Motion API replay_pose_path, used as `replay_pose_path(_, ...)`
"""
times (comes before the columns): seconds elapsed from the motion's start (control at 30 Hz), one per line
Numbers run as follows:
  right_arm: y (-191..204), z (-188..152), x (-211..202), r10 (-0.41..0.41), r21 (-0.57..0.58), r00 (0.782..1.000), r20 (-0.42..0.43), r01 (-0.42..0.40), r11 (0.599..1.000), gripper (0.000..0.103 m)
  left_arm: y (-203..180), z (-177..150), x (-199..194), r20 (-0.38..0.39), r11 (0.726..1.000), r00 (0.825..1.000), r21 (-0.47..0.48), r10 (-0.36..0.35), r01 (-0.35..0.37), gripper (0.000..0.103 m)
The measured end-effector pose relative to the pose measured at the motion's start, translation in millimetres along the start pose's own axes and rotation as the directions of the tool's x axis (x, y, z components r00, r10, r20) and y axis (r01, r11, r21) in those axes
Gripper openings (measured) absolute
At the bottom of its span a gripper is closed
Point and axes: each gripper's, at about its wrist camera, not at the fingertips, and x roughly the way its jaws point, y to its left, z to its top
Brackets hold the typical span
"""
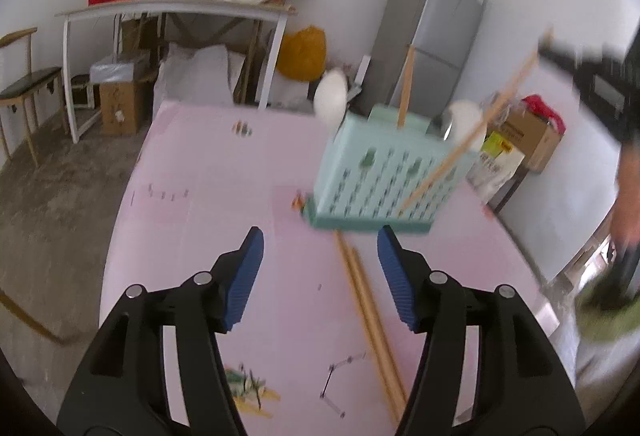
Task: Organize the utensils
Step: 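Lower the right gripper's chopstick into the holder and open the right gripper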
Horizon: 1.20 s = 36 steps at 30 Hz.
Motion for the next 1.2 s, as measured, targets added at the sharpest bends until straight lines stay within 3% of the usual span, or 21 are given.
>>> replay_pose_path(0.23, 21.5, 48.5, 11.2, -0.034, -0.117, 0.997, 0.064, 0.042, 0.992, 0.007, 6.0, -27.9, 8.9, -0.058, 1.0, 0.998, 0.002, 0.005, -0.005, 0.059)
replay_pose_path(0.53, 15.0, 72.3, 41.4, -0.093, -0.122, 0.99, 0.102, 0.105, 0.987, 0.007, 3.5, -37.2, 15.1, -0.072, 0.997, 0.997, 0.071, 0.027, -0.022, 0.065)
replay_pose_path(0.7, 2.0, 51.8, 71.0, -0.147, -0.14, 0.988, 0.053, 0.153, 0.978, 0.007, 8.6, -39.2, 15.4, -0.076, 0.998, 0.996, 0.058, 0.036, -0.031, 0.068)
replay_pose_path(0.83, -17.5, 24.1, 100.7, -0.201, -0.135, 0.976, -0.082, 0.189, 0.973, 0.008, 9.2, -40.1, 17.2, -0.083, 0.998, 0.996, 0.059, 0.042, -0.037, 0.071)
replay_pose_path(0.9, -22.9, 17.4, 102.4, -0.223, -0.144, 0.969, -0.108, 0.206, 0.968, 0.009, 8.1, -40.6, 17.6, -0.083, 0.997, 0.995, 0.067, 0.048, -0.043, 0.075)
replay_pose_path(0.97, -26.3, 15.0, 95.6, -0.239, -0.148, 0.966, -0.101, 0.223, 0.964, 0.033, 7.0, -41.9, 18.5, -0.086, 0.996, 0.995, 0.077, 0.051, -0.045, 0.077)
replay_pose_path(1.0, -26.1, 15.4, 90.3, -0.244, -0.151, 0.966, -0.085, 0.23, 0.961, 0.037, 6.2, -42.0, 19.3, -0.088, 0.996, 0.995, 0.081, 0.054, -0.047, 0.079)
replay_pose_path(1.2, -21.9, 21.1, 40.5, -0.283, -0.167, 0.959, 0.027, 0.284, 0.944, 0.044, 0.7, -43.6, 22.5, -0.09, 0.993, 0.994, 0.103, 0.069, -0.06, 0.083)
